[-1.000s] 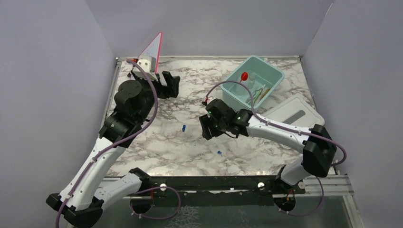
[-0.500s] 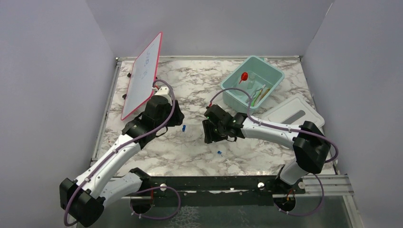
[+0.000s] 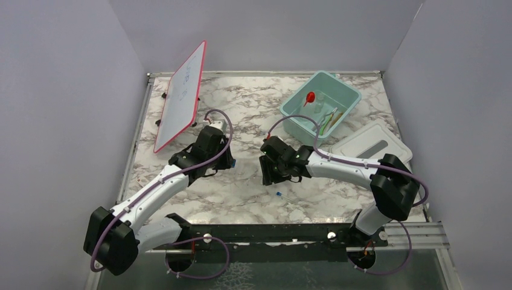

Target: Organize the chemistry lab equipment

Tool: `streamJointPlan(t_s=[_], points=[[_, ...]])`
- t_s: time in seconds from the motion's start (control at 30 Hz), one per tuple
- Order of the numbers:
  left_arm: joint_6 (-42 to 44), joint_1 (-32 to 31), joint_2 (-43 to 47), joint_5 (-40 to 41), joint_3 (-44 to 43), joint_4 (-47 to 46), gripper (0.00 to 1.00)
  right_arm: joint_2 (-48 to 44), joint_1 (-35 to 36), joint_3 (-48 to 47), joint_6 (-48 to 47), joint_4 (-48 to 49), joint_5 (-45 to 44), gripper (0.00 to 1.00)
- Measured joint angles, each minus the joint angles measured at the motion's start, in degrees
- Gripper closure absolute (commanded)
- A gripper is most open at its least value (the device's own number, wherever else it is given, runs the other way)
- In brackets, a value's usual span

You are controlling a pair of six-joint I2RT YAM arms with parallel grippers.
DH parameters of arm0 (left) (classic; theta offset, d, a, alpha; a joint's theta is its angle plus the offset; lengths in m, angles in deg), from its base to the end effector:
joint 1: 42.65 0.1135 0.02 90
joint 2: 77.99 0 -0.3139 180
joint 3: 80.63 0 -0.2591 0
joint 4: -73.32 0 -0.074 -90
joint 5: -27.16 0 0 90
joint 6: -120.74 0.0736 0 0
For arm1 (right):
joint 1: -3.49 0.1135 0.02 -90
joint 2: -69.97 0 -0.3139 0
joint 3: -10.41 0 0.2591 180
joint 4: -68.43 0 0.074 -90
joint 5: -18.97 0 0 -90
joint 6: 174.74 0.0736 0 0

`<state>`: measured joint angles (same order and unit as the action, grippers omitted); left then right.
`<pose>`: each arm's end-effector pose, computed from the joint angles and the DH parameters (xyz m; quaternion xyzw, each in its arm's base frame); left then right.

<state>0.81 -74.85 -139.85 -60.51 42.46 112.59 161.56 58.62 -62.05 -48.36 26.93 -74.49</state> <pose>0.2011 -0.1231 0.2650 0.0103 0.9210 -0.1846 0.3428 0.2014 0.2812 0.2139 -0.1500 0.9552 0.1611 0.1977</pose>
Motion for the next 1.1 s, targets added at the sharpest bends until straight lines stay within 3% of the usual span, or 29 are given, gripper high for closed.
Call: streamJointPlan(t_s=[0.83,1.1], points=[[-0.1,0.0,0.5,-0.5,2.0,-2.8,0.67,2.2,0.0,0.0,-2.4,0.4,0.0,0.51],[0.0,0.0,-1.2,-0.5,2.1,-3.7,0.71,2.6,0.0,0.0,-2.4,0.6,0.1,0.51]])
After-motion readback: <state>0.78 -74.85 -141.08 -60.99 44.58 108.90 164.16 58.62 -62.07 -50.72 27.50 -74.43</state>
